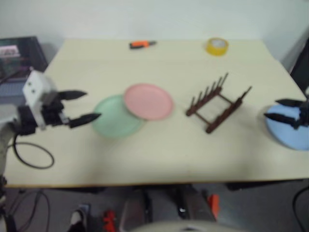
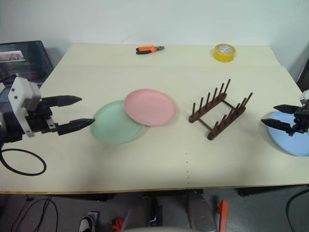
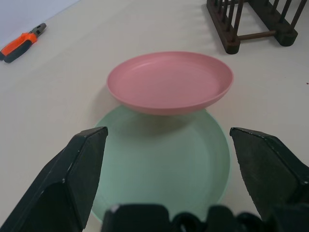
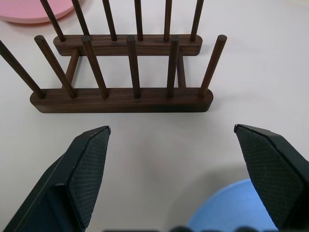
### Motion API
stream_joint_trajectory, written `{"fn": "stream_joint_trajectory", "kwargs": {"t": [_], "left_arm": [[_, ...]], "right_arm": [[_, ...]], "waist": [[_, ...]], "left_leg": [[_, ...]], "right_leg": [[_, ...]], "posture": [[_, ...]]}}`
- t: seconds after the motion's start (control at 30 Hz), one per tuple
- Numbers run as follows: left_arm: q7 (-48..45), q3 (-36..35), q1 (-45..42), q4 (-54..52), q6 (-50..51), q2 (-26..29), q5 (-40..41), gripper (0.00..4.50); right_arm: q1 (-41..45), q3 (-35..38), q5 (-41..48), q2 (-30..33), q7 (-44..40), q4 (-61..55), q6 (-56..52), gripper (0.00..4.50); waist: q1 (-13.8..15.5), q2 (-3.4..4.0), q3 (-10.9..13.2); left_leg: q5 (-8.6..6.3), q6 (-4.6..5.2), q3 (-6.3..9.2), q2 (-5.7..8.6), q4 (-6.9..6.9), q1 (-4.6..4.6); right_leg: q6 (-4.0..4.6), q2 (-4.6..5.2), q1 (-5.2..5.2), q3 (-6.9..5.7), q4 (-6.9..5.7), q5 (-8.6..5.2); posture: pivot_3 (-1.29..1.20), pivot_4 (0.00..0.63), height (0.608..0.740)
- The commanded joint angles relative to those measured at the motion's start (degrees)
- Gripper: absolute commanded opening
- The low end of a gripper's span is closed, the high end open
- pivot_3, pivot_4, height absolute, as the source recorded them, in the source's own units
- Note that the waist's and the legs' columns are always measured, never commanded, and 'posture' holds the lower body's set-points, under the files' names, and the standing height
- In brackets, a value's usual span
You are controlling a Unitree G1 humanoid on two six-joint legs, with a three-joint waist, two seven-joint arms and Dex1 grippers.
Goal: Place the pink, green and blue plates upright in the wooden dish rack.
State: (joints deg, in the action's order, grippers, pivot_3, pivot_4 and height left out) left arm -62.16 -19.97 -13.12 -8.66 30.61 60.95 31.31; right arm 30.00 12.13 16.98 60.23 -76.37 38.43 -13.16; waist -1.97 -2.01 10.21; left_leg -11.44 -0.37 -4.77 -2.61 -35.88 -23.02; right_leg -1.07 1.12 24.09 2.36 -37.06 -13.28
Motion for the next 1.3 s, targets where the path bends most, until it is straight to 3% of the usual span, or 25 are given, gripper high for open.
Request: {"fn": "stream_joint_trajectory", "kwargs": {"t": [0.03,0.4,0.7,0.97,1.3], "left_arm": [[-0.19,-1.52,-0.19,-1.14,-0.46,0.38,0.33,4.46],[-0.44,-1.77,-1.1,-7.57,0.86,-0.14,3.94,4.46],[3.81,10.72,-9.53,-17.6,6.72,-5.76,7.72,4.46],[16.92,31.08,-19.0,-18.77,12.94,-22.89,-0.23,4.46],[22.42,45.99,-25.16,-11.95,12.78,-34.19,-12.45,4.46]], "right_arm": [[0.97,1.12,0.63,1.15,-0.52,-1.44,0.12,4.5],[4.41,-0.78,-0.68,0.1,-0.6,1.07,1.67,4.5],[0.6,1.18,1.16,1.66,-0.28,-2.85,0.1,4.5],[-3.25,5.28,3.47,4.35,-0.06,-10.35,-3.05,4.5],[-7.92,8.82,5.17,6.32,0.56,-18.34,-7.29,4.5]], "waist": [[0.0,0.0,0.0],[0.08,0.0,0.0],[0.16,0.0,0.0],[0.02,0.04,-0.02],[0.08,0.07,-0.04]], "left_leg": [[0.0,0.0,0.0,0.0,0.0,0.0],[0.0,0.0,0.0,0.01,-0.01,0.0],[0.0,0.0,0.01,0.06,-0.06,0.0],[0.02,0.03,0.04,0.16,-0.22,0.11],[0.02,0.03,0.16,0.5,-0.23,0.14]], "right_leg": [[0.0,0.0,0.0,0.0,0.0,0.0],[0.0,-0.01,0.0,0.0,0.01,0.0],[-0.09,-0.1,-0.06,0.02,-0.01,0.05],[-0.39,-0.14,-0.33,0.15,0.06,0.22],[-0.37,-0.23,-0.34,0.18,0.01,0.21]], "posture": [[0.0,0.15,0.74],[0.0,0.15,0.74],[0.0,0.15,0.74],[0.0,0.15,0.74],[0.0,0.15,0.74]]}}
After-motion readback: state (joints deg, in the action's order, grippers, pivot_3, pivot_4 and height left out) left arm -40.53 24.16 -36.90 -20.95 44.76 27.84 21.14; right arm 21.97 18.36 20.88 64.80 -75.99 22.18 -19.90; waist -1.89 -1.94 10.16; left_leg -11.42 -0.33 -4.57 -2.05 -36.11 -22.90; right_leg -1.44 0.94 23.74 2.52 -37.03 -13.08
